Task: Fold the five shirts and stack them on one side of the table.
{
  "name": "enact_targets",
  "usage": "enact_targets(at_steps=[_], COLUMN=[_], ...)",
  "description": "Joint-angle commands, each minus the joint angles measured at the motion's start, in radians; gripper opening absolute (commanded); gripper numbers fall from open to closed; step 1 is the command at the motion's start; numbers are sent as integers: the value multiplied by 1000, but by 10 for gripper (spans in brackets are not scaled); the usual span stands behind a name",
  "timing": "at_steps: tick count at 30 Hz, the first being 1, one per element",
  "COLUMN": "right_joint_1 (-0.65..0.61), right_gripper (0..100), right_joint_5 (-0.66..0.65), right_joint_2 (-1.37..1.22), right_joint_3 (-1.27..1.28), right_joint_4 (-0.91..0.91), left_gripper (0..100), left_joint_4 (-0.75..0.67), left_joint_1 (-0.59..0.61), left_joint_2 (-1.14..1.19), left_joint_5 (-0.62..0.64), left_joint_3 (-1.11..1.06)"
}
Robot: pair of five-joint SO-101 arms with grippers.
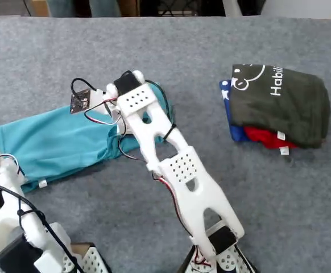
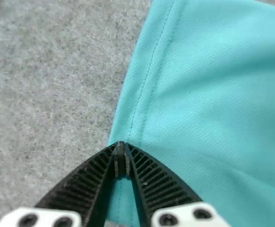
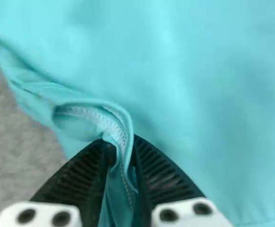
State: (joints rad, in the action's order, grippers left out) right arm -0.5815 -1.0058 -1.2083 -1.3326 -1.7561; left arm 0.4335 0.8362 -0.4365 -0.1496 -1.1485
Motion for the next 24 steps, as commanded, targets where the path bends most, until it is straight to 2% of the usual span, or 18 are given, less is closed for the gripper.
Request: enact_targets(at_steps=[1,6,12,14,21,24], right_joint_1=[-17,-15,-3,9,94,110], right_gripper=[15,21,217,255,213,87], right_joint_5=[-12,-12,-11,-5,123,215], right_joint_2=[-13,-15,-15,-13,25,88], right_joint_3=[-139,-197,-189,-200,-312,-334], right_joint_4=[-6,-8,-9,-9,-9,-11], left_gripper=[31,32,32,32,33,33], left_joint_4=[-12,-12,-12,-12,-12,-12], left_joint_1=[2,2,2,2,2,2], left_joint_2=[0,0,0,0,0,0], left_joint_5=[3,3,2,2,2,2], left_joint_3=[30,30,30,30,30,30])
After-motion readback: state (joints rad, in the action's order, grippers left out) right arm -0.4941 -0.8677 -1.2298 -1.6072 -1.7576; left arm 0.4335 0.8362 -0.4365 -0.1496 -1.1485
